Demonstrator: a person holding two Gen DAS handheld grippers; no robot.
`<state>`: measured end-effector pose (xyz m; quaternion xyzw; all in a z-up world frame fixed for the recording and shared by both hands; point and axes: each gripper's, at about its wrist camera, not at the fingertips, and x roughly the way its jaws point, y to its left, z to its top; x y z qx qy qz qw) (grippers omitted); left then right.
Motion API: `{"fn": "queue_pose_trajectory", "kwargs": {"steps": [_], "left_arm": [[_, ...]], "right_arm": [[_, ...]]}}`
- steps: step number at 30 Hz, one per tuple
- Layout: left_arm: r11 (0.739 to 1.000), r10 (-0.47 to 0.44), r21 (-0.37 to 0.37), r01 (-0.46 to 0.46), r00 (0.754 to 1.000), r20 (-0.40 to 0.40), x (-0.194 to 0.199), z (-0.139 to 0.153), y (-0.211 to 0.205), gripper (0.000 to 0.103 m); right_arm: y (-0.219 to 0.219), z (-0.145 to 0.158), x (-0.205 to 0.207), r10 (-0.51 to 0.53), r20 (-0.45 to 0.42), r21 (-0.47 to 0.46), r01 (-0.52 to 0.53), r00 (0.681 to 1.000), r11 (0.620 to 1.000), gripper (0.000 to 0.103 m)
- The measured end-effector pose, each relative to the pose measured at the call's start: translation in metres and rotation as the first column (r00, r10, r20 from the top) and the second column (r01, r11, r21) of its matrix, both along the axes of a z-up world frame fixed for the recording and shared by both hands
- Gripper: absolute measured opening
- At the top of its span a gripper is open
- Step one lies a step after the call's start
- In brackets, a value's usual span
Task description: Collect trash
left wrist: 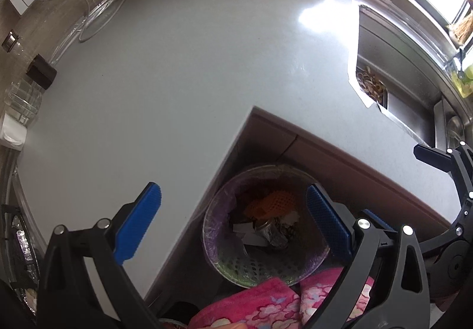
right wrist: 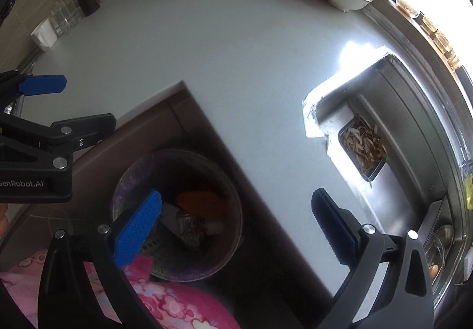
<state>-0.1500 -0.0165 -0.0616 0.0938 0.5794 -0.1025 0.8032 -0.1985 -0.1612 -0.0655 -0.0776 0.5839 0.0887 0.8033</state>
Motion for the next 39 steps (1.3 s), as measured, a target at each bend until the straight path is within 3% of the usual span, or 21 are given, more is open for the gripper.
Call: {"fn": "queue_pose_trajectory", "kwargs": {"steps": [11,24,39], "left_arm": [[0.994,-0.111,-0.007,0.111,0.989,-0.097,-0.030,-0.039,-0.021,0.094],[0.988,-0.153,-0.053,0.146,0.971,-0.185,-0.034,-0.085,-0.030,0.094],[0.982,-0.190,-0.060,0.181,0.954,-0.234,-0.042,-0.110,-0.026,0.094]], "right_arm": [[0.006,-0.038,-0.026,0.003,-0.073,-0.015,-0.005,0.997,1.000,0.101],[0.009,-0.087,-0.034,-0.038,-0.153,-0.015,0.036,0.987,0.999,0.101],[0.014,-0.110,-0.048,-0.077,-0.190,-0.026,0.073,0.979,0.997,0.101]]}}
